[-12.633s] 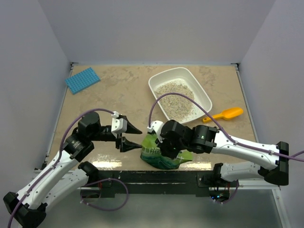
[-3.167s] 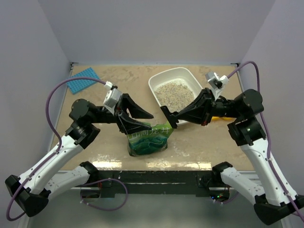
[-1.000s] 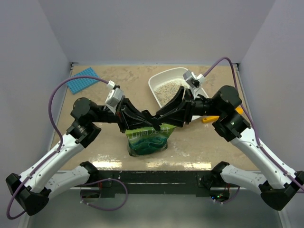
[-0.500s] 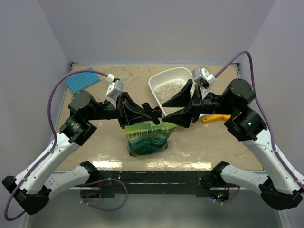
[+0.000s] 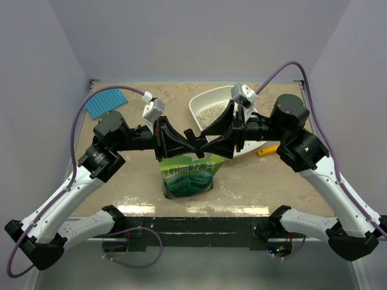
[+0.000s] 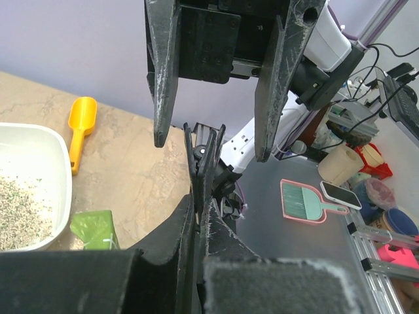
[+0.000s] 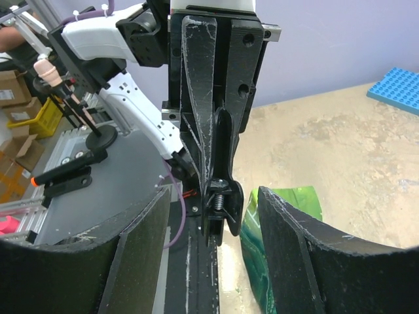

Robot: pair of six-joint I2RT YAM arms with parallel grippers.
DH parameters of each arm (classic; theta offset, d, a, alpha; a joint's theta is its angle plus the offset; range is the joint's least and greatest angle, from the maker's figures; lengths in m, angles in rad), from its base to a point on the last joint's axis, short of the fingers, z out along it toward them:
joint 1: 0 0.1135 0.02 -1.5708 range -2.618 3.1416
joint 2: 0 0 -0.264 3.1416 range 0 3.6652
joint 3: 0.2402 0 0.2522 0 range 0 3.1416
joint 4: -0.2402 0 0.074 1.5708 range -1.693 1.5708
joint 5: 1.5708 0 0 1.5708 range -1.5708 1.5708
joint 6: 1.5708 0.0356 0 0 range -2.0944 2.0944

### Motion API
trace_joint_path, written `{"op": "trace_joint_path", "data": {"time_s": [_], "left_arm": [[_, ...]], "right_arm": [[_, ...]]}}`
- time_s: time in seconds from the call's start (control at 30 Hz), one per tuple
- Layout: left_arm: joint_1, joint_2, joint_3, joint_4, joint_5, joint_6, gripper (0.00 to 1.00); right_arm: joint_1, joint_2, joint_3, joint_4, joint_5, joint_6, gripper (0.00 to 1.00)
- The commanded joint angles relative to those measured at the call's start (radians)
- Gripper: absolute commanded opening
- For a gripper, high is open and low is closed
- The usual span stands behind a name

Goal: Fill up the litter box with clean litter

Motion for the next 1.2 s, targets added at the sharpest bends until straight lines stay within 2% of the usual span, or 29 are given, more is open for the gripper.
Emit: {"op": "trace_joint_path", "data": {"time_s": [0.0, 0.6, 1.0, 1.17], "left_arm": [[0.001, -0.007, 0.044, -0.008, -0.007, -0.001, 0.00], [-0.001, -0.022, 0.046, 0.013, 0.016, -0.001, 0.00], [0.001, -0.039, 0.043, -0.005, 0.021, 0.008, 0.00], [-0.001, -0.042, 0.040, 0.000, 0.025, 0.010, 0.00]], "right_arm": [[0.004, -0.011, 0.044, -0.006, 0.029, -0.031, 0.61], [0.003, -0.013, 0.014, 0.019, 0.029, -0.012, 0.60], [0.003, -0.022, 0.018, -0.015, 0.098, -0.029, 0.61], [0.003, -0.020, 0.020, -0.003, 0.069, -0.017, 0.61]]}}
